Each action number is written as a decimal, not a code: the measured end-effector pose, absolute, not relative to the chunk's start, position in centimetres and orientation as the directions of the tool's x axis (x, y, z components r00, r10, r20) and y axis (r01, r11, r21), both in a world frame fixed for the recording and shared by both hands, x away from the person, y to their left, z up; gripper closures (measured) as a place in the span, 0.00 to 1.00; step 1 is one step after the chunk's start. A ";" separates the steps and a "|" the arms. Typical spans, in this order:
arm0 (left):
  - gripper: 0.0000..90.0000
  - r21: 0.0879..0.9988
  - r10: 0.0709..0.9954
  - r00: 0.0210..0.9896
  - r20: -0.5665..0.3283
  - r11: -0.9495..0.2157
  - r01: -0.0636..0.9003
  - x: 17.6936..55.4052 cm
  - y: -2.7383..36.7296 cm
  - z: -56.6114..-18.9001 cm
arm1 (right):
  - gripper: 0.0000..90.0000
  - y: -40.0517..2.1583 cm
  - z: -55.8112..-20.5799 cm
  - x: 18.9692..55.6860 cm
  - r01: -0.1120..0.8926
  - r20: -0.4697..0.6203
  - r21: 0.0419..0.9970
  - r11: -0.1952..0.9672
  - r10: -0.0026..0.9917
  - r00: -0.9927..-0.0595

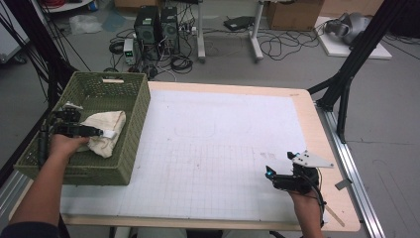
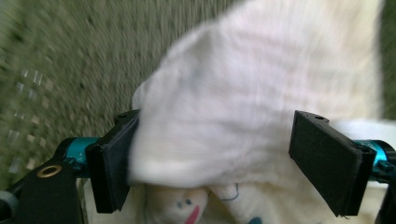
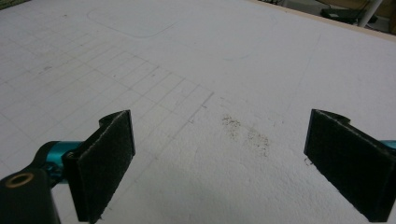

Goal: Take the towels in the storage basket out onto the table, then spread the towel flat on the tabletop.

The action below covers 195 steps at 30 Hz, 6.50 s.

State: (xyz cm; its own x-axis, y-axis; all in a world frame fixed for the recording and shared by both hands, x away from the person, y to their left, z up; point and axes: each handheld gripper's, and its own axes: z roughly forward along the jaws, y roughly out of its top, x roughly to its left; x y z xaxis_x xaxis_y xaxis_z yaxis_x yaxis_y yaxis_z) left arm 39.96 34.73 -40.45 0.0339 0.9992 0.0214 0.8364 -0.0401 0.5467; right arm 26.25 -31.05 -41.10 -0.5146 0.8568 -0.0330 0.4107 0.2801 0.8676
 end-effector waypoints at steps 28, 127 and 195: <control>0.82 0.722 0.992 0.026 -0.122 0.071 0.688 38.6 35.8 -37.1 | 0.09 -31.3 -41.2 26.3 0.432 -0.006 0.864 0.259 0.863 -0.505; 0.22 0.917 0.717 0.678 -0.159 -0.147 0.370 35.0 9.6 -39.1 | 0.09 -30.7 -40.9 26.6 0.423 -0.003 0.866 0.267 0.849 -0.529; 0.27 0.909 0.739 0.661 -0.133 -0.174 0.378 30.3 14.1 -43.5 | 0.09 -20.3 -40.7 30.0 0.340 -0.062 0.815 0.469 0.654 -0.754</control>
